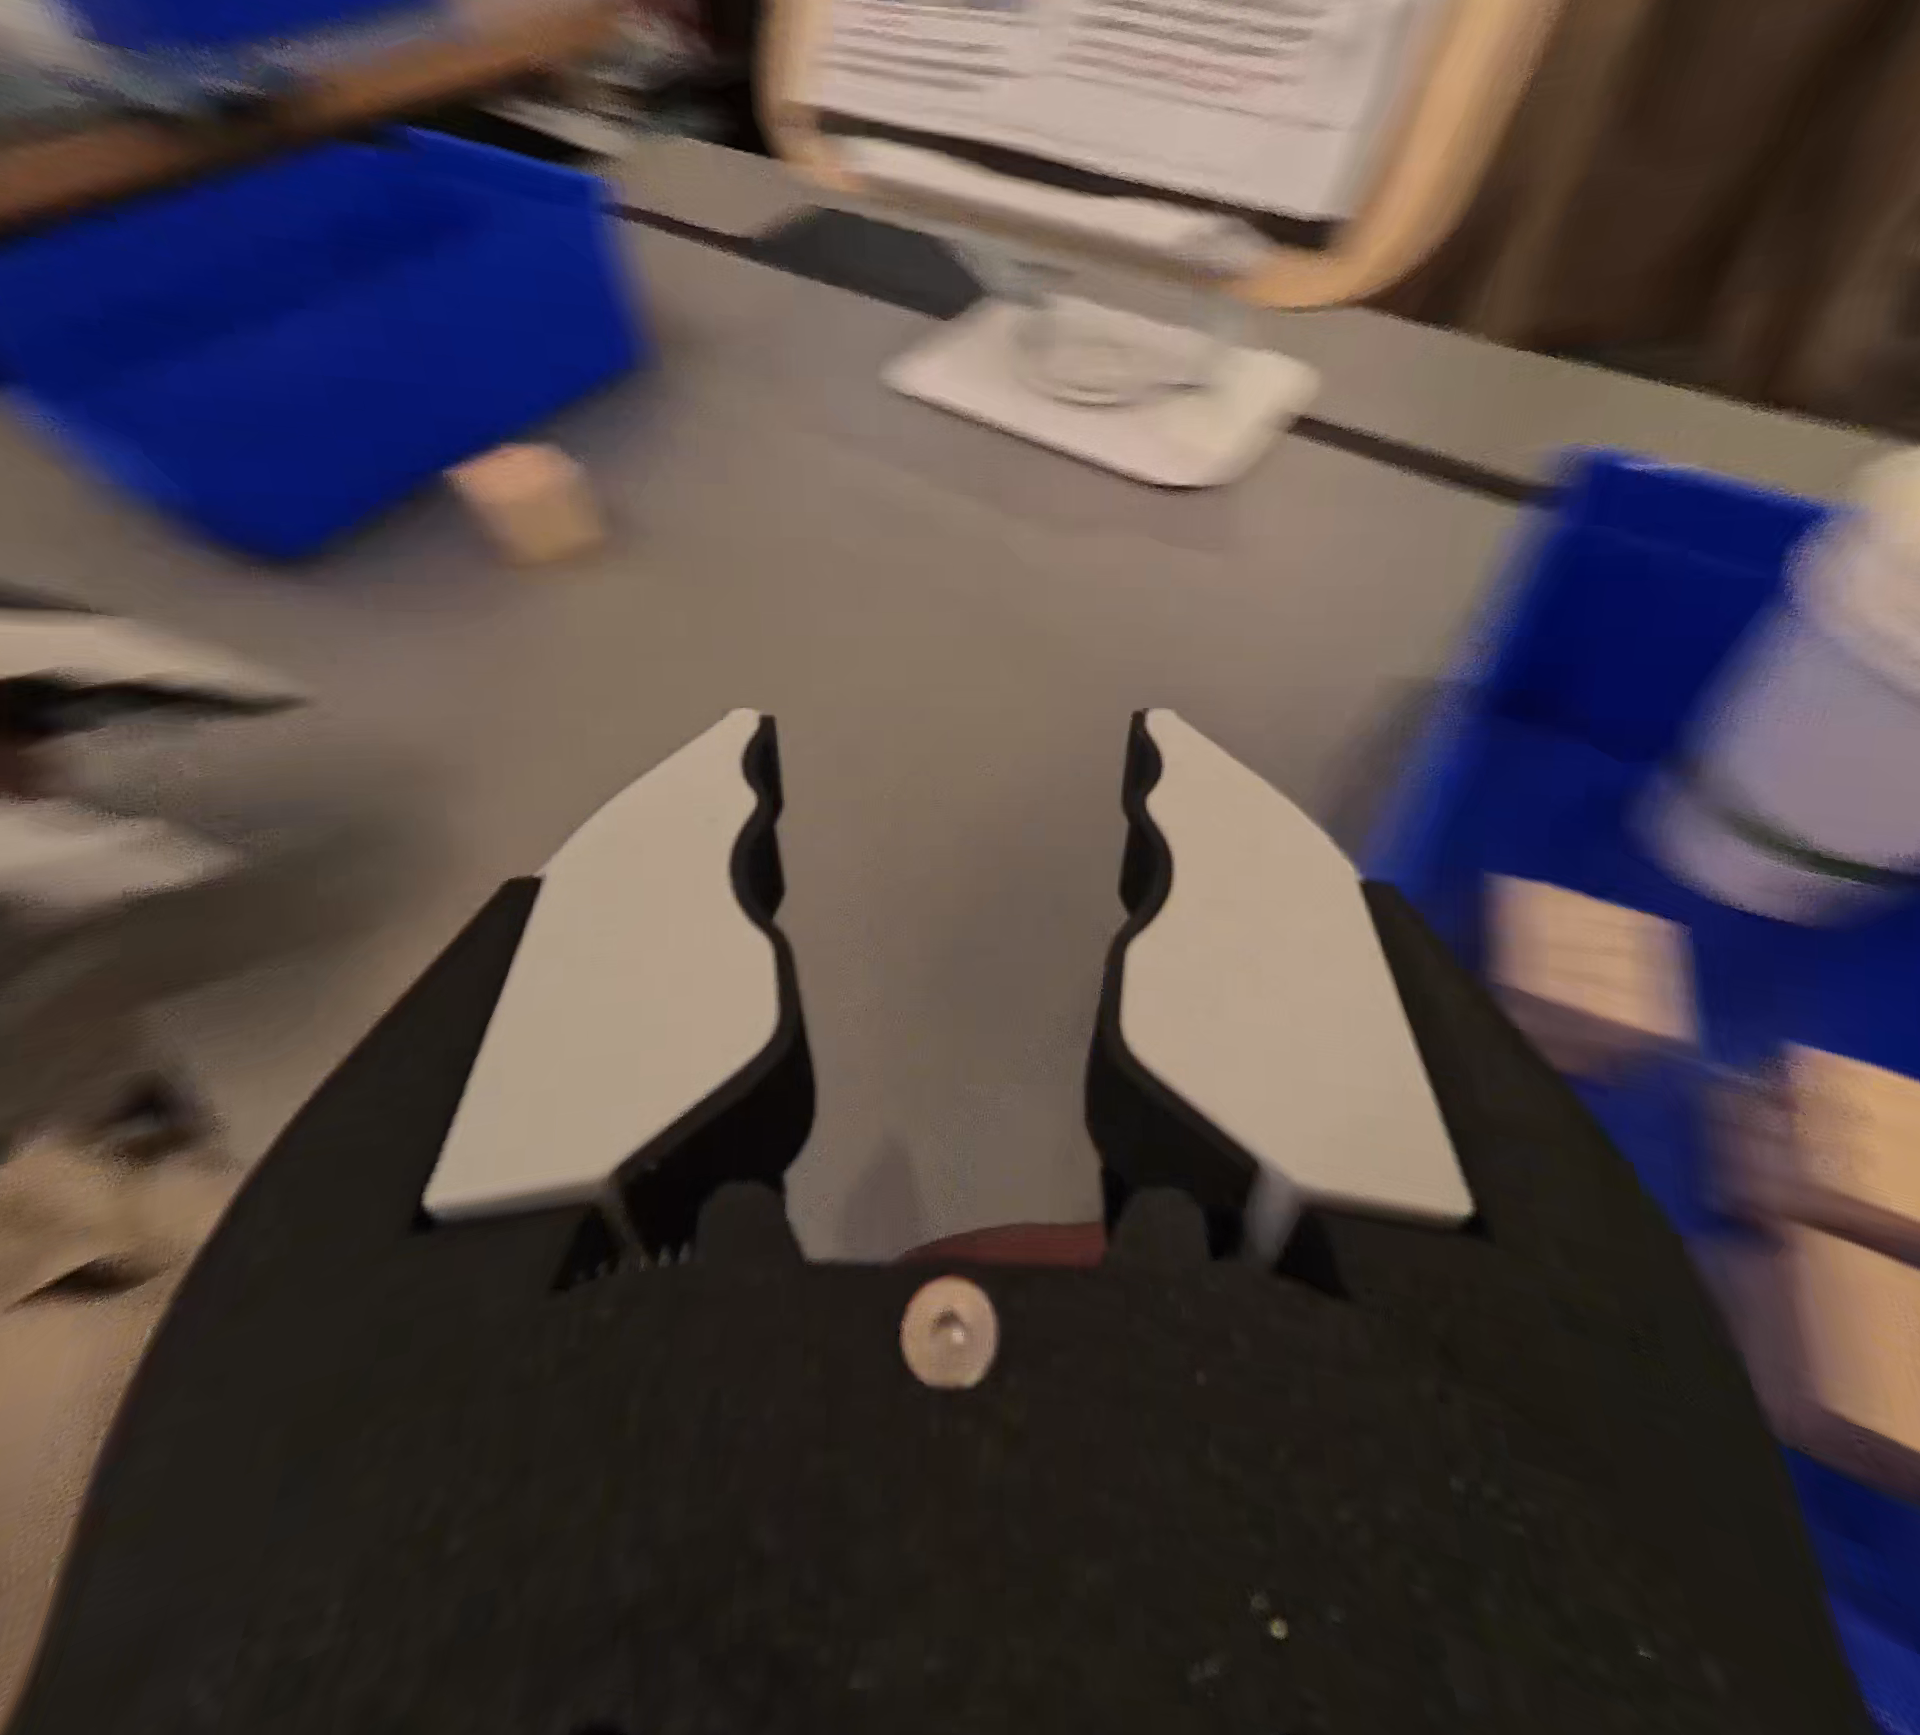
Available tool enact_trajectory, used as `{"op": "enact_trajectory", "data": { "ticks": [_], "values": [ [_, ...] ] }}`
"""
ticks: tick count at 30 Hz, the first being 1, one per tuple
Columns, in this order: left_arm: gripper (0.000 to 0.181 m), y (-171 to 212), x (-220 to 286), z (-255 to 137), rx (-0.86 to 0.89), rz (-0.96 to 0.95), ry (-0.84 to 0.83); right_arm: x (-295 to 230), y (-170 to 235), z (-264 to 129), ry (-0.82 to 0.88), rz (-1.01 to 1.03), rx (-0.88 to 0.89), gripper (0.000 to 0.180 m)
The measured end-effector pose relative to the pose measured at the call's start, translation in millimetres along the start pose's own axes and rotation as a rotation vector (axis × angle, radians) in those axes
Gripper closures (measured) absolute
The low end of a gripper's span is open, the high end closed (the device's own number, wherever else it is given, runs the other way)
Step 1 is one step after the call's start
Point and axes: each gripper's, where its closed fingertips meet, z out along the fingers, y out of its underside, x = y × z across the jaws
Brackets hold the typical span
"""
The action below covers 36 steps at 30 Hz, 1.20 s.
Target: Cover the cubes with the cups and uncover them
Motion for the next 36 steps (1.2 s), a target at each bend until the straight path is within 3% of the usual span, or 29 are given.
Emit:
{"op": "enact_trajectory", "data": {
  "ticks": [1,3,5,8,13,19,21,24,28,30,33,36],
  "values": [
    [0.119,1.6,-12.2,1.4,-0.007,-0.014,-0.062,-39.6,11.4,4.7,-0.134,0.023,0.029,0.118],
    [0.118,7.2,-31.6,3.7,-0.035,-0.064,-0.151,-102.2,43.4,14.7,-0.336,0.054,0.029,0.118],
    [0.118,12.9,-56.5,2.2,-0.062,-0.139,-0.277,-137.5,72.6,23.4,-0.422,0.046,0.014,0.120],
    [0.116,19.7,-94.5,-3.9,-0.096,-0.211,-0.441,-171.6,83.2,20.8,-0.553,0.132,0.010,0.119],
    [0.110,23.1,-155.8,3.6,-0.200,-0.302,-0.580,-187.7,88.5,15.8,-0.649,0.196,-0.026,0.118],
    [0.107,29.3,-214.3,44.9,-0.274,-0.415,-0.637,-183.4,86.8,5.2,-0.660,0.226,-0.015,0.122],
    [0.133,40.2,-211.9,57.4,-0.347,-0.461,-0.559,-183.2,84.3,2.0,-0.659,0.221,-0.008,0.122],
    [0.134,17.2,-188.6,62.0,-0.298,-0.431,-0.419,-181.1,83.5,-0.2,-0.639,0.197,-0.008,0.122],
    [0.135,-27.8,-111.2,76.0,-0.239,-0.114,-0.101,-172.2,80.4,-1.4,-0.608,0.173,-0.001,0.124],
    [0.135,-26.2,-80.6,83.5,-0.277,0.037,-0.007,-165.3,78.7,-2.4,-0.587,0.176,0.007,0.125],
    [0.135,-8.9,-74.3,90.7,-0.364,0.113,-0.026,-157.0,75.8,-5.0,-0.574,0.200,0.020,0.126],
    [0.135,-31.0,-34.3,93.2,-0.202,0.123,0.171,-148.7,75.6,-5.4,-0.554,0.214,0.025,0.126]
  ]
}}
